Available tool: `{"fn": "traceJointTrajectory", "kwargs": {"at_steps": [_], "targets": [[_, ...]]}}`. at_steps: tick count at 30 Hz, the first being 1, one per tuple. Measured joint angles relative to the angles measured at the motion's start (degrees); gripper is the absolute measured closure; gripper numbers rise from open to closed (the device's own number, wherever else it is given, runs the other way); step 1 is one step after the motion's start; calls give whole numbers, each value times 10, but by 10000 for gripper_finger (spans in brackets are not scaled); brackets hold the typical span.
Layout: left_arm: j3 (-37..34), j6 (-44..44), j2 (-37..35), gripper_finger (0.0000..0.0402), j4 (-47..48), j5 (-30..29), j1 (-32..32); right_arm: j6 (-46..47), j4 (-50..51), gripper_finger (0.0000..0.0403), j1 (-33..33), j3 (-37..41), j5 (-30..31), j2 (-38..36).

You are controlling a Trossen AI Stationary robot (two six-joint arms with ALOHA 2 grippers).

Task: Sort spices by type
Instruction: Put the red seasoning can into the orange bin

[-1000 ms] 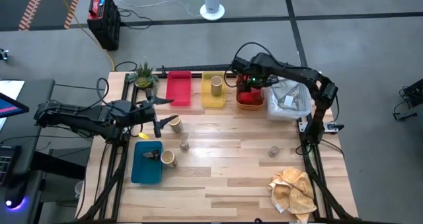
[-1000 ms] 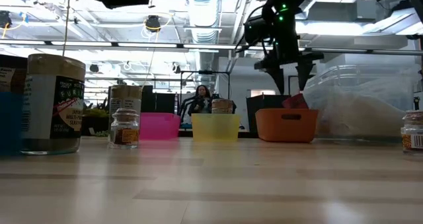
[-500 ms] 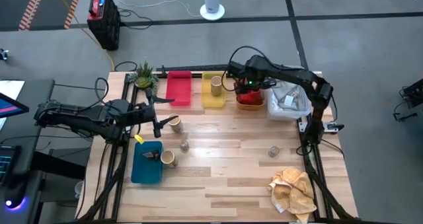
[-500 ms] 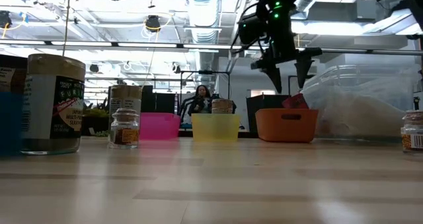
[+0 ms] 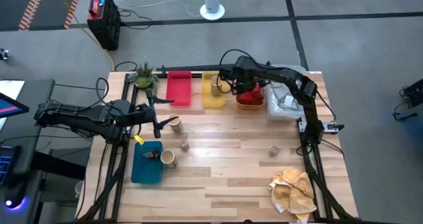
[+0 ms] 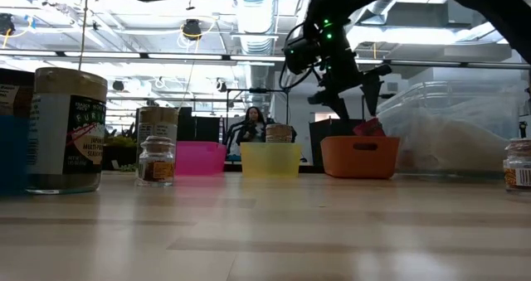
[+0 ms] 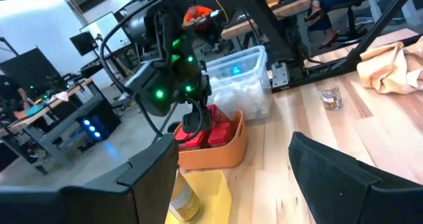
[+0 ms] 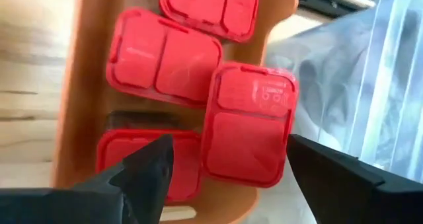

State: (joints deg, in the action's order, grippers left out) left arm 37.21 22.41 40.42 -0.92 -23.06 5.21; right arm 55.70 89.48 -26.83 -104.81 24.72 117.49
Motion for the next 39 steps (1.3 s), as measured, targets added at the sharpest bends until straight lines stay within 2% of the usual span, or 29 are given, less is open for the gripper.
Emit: {"fn": "traceJointTrajectory", "kwargs": {"at_steps": [20, 27, 39], "targets": [[0, -12, 0, 125, 4, 0, 0, 29, 5, 74, -1, 1, 54, 0], [0, -14, 0, 125, 15, 0, 0, 32, 4, 74, -6, 2, 54, 0], [0, -28, 0, 125, 30, -1, 0, 30, -60, 74, -4, 77, 30, -2]]}}
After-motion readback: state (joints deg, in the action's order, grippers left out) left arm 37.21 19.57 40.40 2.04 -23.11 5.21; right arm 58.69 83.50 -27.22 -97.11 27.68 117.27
